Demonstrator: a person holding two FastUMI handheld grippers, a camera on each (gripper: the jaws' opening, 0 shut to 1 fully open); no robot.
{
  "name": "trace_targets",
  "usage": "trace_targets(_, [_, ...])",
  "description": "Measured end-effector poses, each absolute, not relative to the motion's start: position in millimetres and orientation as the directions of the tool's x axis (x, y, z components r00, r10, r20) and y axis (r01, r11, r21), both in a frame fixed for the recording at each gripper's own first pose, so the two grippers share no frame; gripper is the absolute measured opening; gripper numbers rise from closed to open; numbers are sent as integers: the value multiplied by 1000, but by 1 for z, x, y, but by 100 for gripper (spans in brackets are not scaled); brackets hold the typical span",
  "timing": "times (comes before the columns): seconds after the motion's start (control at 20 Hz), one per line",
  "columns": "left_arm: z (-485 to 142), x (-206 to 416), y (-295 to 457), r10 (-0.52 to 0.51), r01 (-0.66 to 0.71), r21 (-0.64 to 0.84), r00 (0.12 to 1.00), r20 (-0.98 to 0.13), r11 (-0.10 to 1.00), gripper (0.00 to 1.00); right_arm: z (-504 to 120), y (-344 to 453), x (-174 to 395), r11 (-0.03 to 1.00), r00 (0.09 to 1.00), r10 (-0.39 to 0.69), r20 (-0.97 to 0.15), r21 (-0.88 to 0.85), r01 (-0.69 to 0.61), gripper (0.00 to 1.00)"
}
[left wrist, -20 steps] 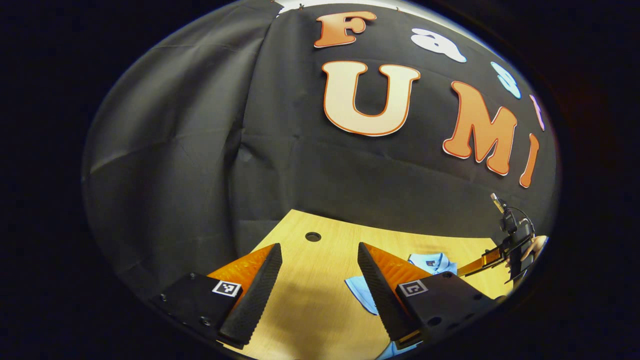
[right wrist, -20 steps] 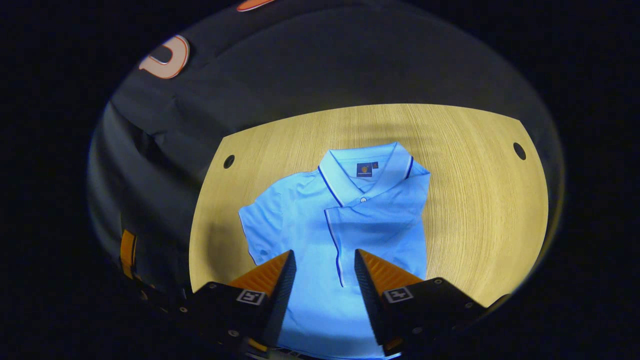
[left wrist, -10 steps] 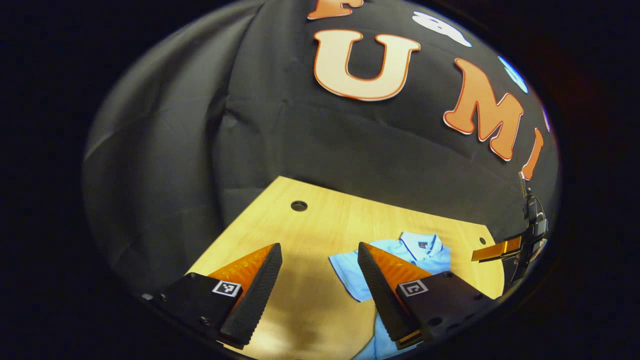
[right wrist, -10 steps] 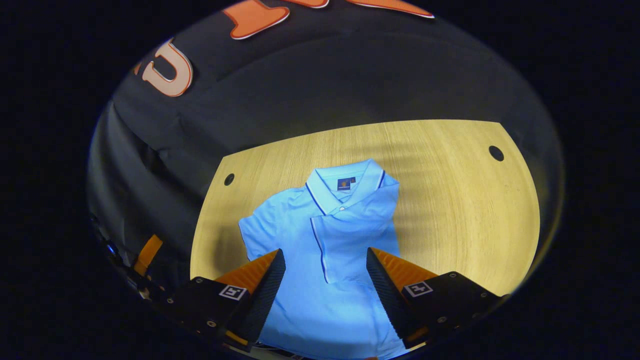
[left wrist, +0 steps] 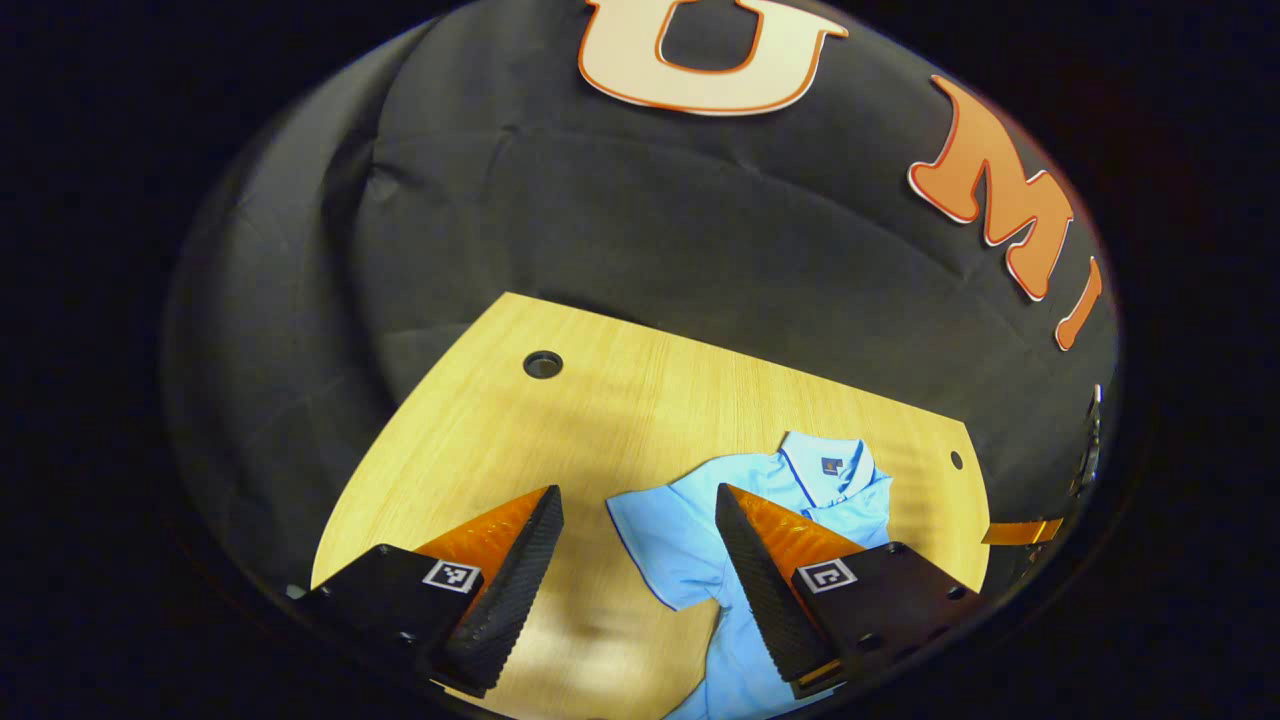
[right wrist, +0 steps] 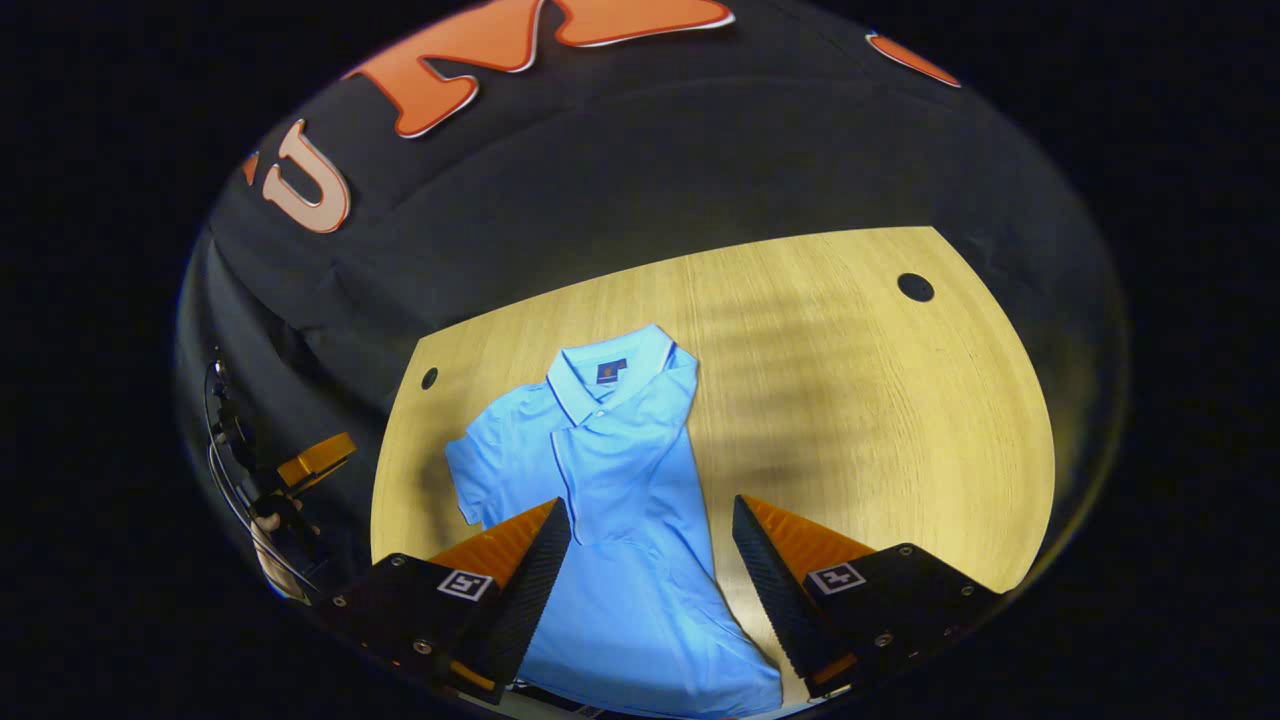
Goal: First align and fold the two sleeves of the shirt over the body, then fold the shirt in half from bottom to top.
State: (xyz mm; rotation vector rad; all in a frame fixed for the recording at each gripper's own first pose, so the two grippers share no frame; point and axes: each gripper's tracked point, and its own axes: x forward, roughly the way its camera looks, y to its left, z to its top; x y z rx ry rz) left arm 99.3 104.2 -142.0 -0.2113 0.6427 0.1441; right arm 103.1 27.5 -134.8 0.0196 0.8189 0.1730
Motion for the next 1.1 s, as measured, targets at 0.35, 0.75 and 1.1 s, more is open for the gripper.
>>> trace_targets(0.35, [-208, 128, 75, -28, -231, -221, 629, -777, 948, 100, -132, -25, 94, 990, 676, 141, -724, 123, -74, 98])
trace_targets(0.75, [-288, 130, 82, -34, -382, -230, 455, -890, 895, 100, -148, -72, 85, 991, 655, 93, -750, 132, 10, 99])
trace_targets(1.1, [-308, 131, 96, 50, -368, -105, 388, -921, 924, 98, -163, -87, 83, 988, 631, 77, -772, 143, 55, 98])
